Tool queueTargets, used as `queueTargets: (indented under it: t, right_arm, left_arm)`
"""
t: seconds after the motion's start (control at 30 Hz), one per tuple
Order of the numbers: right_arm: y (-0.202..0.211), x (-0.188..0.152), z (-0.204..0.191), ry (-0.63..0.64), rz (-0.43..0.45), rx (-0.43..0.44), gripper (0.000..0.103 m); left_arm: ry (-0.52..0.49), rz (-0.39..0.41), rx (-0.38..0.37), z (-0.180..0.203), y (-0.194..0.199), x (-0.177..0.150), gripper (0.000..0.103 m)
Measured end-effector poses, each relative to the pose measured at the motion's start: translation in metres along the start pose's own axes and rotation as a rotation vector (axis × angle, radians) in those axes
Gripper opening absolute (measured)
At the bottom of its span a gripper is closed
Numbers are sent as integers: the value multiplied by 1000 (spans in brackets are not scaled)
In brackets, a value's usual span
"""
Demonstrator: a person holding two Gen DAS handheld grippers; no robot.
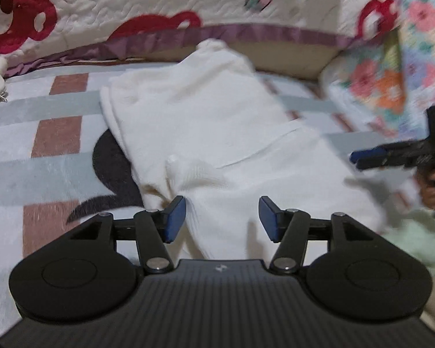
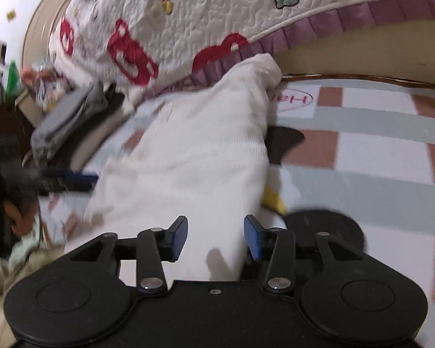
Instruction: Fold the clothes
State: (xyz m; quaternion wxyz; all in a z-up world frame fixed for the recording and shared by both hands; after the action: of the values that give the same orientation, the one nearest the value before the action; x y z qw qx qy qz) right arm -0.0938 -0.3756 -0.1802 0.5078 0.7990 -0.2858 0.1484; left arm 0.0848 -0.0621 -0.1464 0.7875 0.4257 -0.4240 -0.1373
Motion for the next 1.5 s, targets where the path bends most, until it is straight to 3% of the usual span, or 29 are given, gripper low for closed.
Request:
queueTargets:
  t: [0.1, 0.17, 0.23, 0.37, 0.47, 0.53, 0.6, 0.7, 0.77, 0.87, 0.93, 0.97, 1.1, 1.17, 1.2, 1.33, 1.5]
  right_arm:
    - [-31, 11, 13, -39, 26, -30, 51]
    - [-42, 16, 16, -12, 65, -65, 47]
    - [-47, 21, 16, 35, 107, -96, 32]
    - [-51, 38, 19, 73, 126, -92, 19]
    - [-51, 45, 18, 97, 143, -126, 13]
    - [-47, 50, 18, 94, 177, -149, 8]
    - [-46, 55, 22, 69, 190, -185, 8]
    - [-41, 61, 26, 9, 183, -172, 13]
    - [-33, 62, 19, 14, 181, -125, 18]
    - [-31, 64, 12, 30, 150, -92, 45]
    - [-33, 67, 11, 25, 130, -94, 46]
    - [-36, 73, 14, 12, 112, -99, 46]
    - [-48, 99, 24, -34, 48, -94, 48]
    - [-54, 118, 27, -53, 25, -67, 60]
    - [-59, 131, 30, -73, 12, -49, 61]
    - [-88, 183, 49, -148, -32, 43, 63]
    - [-123, 217, 68, -240, -94, 103, 64]
  left_arm:
    - [-107, -2, 176, 7, -25, 1, 14]
    - [-17, 47, 189, 2, -22, 2, 13]
    - [56, 93, 231, 0, -14, 0, 11]
    - [68, 148, 356, -5, 1, 0, 11]
    - [107, 210, 262, -10, 20, 4, 11]
    - [110, 246, 170, -7, 29, 7, 18]
    - [81, 216, 80, -1, 19, 8, 31]
    - [46, 114, 112, 5, -5, 3, 33]
    - [76, 102, 125, 1, -10, -2, 33]
    - [139, 65, 179, -12, -17, -5, 31]
    - [165, 48, 280, -23, -18, 0, 50]
    - [179, 42, 332, -30, -18, 3, 54]
    - [305, 117, 244, -63, -8, 23, 50]
    - [345, 158, 226, -81, -7, 38, 52]
    - [366, 171, 198, -93, -10, 48, 53]
    - [478, 138, 68, -135, -44, 70, 56]
    - [533, 122, 37, -155, -78, 81, 61]
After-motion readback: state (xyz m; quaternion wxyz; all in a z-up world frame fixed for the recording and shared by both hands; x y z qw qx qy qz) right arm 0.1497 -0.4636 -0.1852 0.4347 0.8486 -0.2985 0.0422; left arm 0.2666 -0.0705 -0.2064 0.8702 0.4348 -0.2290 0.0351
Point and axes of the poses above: each gripper's, at about its wrist camera, not at the fingertips, and y roughly against the way its jaws point, z to its right, x to its top, the point moved 2 cm from there along -y, roughly the way its jaws point, and after that the axes turned 9 degrees about -z, right-handed, at the moved point
